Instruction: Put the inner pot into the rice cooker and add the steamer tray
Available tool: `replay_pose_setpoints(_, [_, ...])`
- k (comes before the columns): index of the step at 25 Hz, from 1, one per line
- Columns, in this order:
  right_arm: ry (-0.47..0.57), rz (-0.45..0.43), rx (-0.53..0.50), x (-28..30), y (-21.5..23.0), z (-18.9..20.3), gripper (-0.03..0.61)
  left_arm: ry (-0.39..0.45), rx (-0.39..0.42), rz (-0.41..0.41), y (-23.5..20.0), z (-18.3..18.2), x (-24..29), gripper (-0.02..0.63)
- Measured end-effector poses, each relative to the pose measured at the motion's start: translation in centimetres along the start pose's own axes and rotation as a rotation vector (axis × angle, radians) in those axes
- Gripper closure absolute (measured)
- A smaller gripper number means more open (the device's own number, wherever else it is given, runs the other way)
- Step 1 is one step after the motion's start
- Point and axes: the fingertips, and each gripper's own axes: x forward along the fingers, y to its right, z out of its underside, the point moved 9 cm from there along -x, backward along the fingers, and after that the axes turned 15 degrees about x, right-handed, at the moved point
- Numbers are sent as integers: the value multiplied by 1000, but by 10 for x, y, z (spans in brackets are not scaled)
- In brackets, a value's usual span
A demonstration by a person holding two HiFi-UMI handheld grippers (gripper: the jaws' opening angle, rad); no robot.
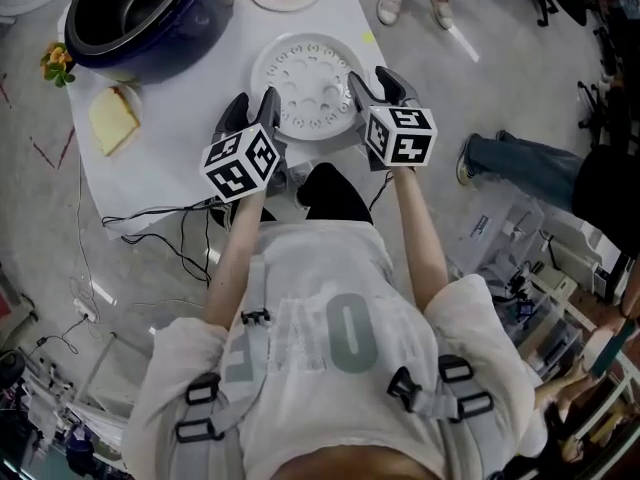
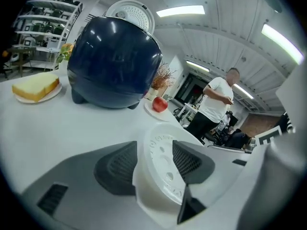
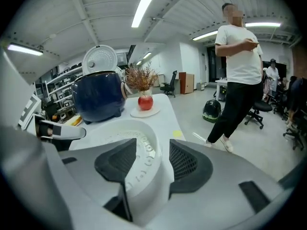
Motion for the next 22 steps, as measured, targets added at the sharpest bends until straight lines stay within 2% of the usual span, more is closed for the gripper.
replay_pose_setpoints(5, [-32, 15, 7, 13, 9, 10, 376, -22, -10, -29, -4, 9, 9, 403])
replay_pose_setpoints(10, [-23, 33, 1, 14, 7, 16, 437, -41, 0, -56, -8, 12, 8, 480])
replay_pose_setpoints(13, [-18, 38, 1, 14, 5, 17, 477, -51, 23, -65, -8, 14, 8, 505])
replay_pose_setpoints(17, [-18, 43, 99, 13, 5, 16, 496, -61, 35, -64, -8, 12, 8, 522])
replay_pose_setpoints(22, [25, 49, 72, 5, -12, 0, 497, 0, 87, -62, -10, -12, -4, 525])
